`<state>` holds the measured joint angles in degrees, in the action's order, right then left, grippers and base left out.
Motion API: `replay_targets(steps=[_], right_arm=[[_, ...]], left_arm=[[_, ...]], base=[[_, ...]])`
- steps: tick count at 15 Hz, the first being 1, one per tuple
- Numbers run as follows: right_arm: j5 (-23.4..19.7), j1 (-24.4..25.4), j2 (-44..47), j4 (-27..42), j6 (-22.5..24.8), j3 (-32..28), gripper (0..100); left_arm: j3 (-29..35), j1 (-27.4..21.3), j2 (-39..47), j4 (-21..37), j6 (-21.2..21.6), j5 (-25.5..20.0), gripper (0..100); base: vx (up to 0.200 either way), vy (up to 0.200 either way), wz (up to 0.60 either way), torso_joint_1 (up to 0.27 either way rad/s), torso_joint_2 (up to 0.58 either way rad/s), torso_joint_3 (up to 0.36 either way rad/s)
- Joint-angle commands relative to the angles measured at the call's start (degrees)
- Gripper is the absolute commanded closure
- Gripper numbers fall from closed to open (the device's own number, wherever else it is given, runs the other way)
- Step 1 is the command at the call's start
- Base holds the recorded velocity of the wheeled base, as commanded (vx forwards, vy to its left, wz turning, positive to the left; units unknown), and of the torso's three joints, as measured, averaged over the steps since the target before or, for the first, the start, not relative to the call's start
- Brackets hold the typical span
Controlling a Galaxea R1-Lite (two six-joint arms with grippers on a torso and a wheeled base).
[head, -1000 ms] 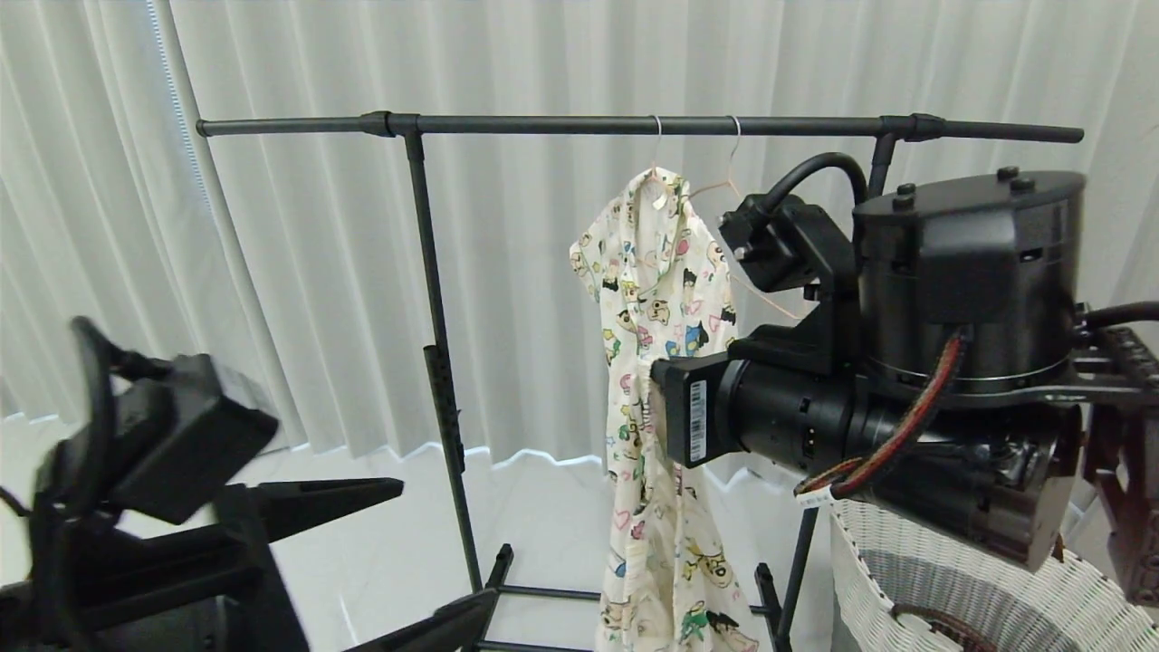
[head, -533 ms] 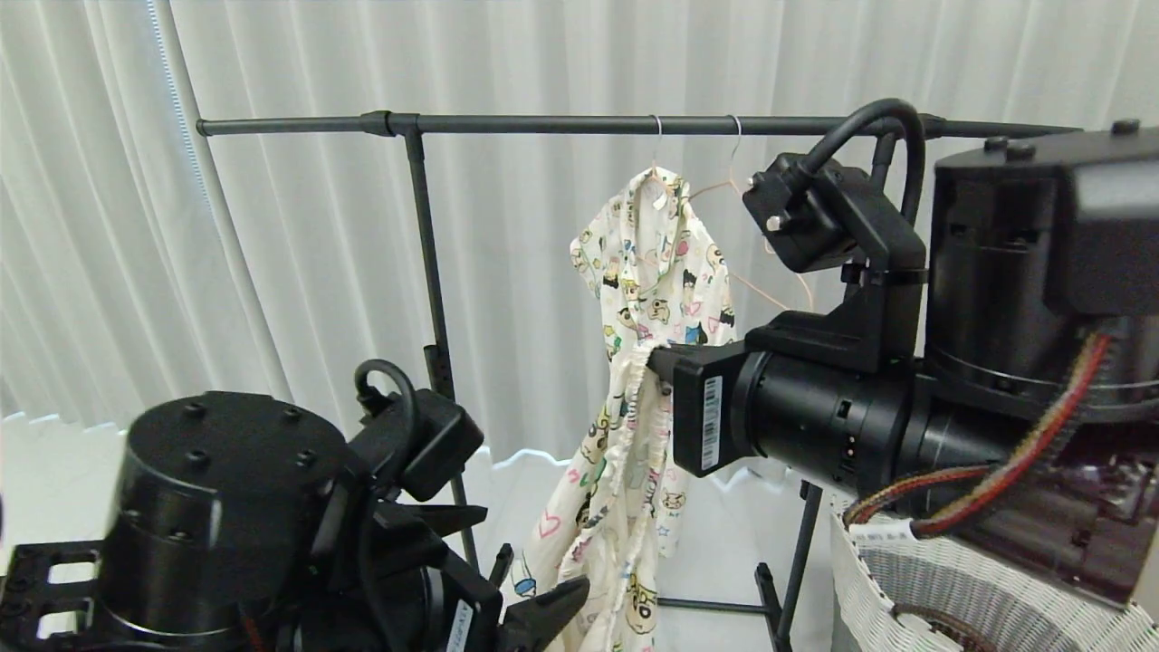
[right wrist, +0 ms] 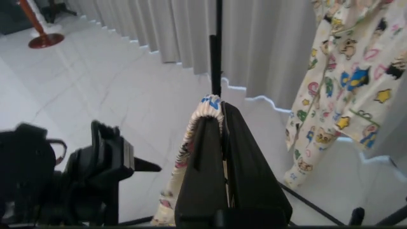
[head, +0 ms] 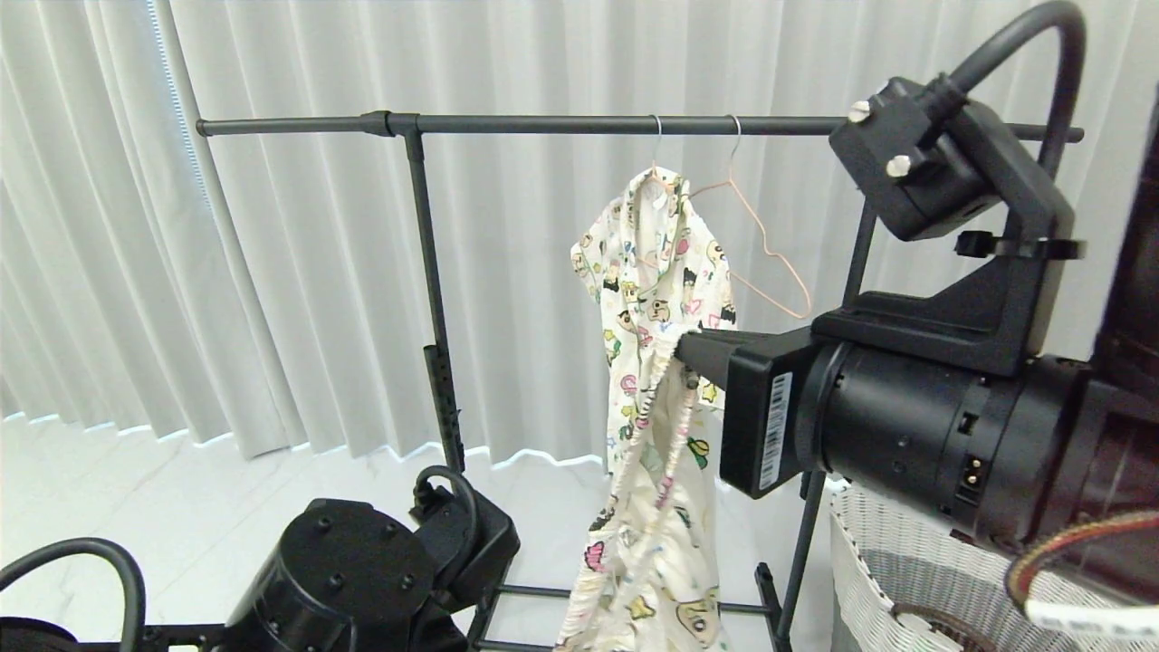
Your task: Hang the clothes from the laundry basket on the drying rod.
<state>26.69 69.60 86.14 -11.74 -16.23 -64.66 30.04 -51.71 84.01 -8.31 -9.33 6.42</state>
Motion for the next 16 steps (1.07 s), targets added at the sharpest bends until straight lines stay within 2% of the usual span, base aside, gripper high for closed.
replay_targets(steps=[1, 4, 5, 6, 7, 9, 11, 13, 14, 15, 16], right_arm=[[0.4, -0.4, -3.1, 0.3, 0.0, 2.1, 100], [0.5, -0.4, -6.0, 0.5, 0.6, 5.2, 100], [0.5, -0.5, -6.4, 0.5, 0.7, 5.6, 100], [0.8, -1.7, -8.5, 2.1, 0.8, 7.2, 100], [1.9, -3.5, -10.7, 5.4, 0.9, 8.2, 100], [2.8, -6.9, -16.2, 12.9, 0.9, 10.4, 100], [2.7, -8.5, -22.1, 20.6, 0.9, 12.0, 100], [2.4, -8.5, -25.1, 24.0, 0.9, 11.8, 100], [2.4, -8.8, -25.3, 24.1, 1.3, 11.0, 100], [2.1, -10.4, -25.1, 24.1, 3.4, 8.6, 100], [0.0, -12.2, -24.2, 24.0, 5.5, 6.2, 100]], left_arm=[[-2.8, -0.1, -0.4, 0.1, 0.1, 0.5, 0], [-3.8, -0.1, -2.1, 0.1, 0.0, 0.6, 0], [-3.8, -0.1, -2.3, 0.1, 0.0, 0.6, 100], [-3.8, -0.6, -3.3, 0.1, 0.4, 1.9, 100], [-4.0, -1.8, -3.9, 0.1, 0.4, 5.7, 100], [-4.5, -3.0, -5.3, 0.1, 0.2, 17.7, 100], [-0.8, -3.0, -10.6, 1.4, 0.6, 18.3, 100], [9.2, -2.6, -13.3, 12.2, 0.6, 18.2, 100], [17.3, -2.5, -14.3, 21.1, 0.5, 17.8, 100], [29.2, -2.3, -14.1, 32.8, 0.4, 16.6, 100], [37.9, -1.7, -13.4, 40.7, 0.4, 15.1, 100]], base=[[0.000, 0.000, 0.00, 0.000, 0.00, 0.000], [0.000, 0.000, 0.00, 0.000, 0.00, 0.000], [0.000, 0.000, 0.00, 0.000, 0.00, 0.000], [0.000, 0.000, 0.00, 0.000, 0.00, 0.000], [0.000, 0.000, 0.00, 0.000, 0.00, 0.000], [0.000, 0.000, 0.00, 0.000, 0.00, 0.000], [0.000, 0.000, 0.00, 0.000, 0.00, 0.000], [0.000, 0.000, 0.00, 0.000, 0.00, 0.000], [0.000, 0.000, 0.00, 0.000, 0.00, 0.000], [0.000, 0.000, 0.00, 0.000, 0.00, 0.000], [0.000, 0.000, 0.00, 0.000, 0.00, 0.000]])
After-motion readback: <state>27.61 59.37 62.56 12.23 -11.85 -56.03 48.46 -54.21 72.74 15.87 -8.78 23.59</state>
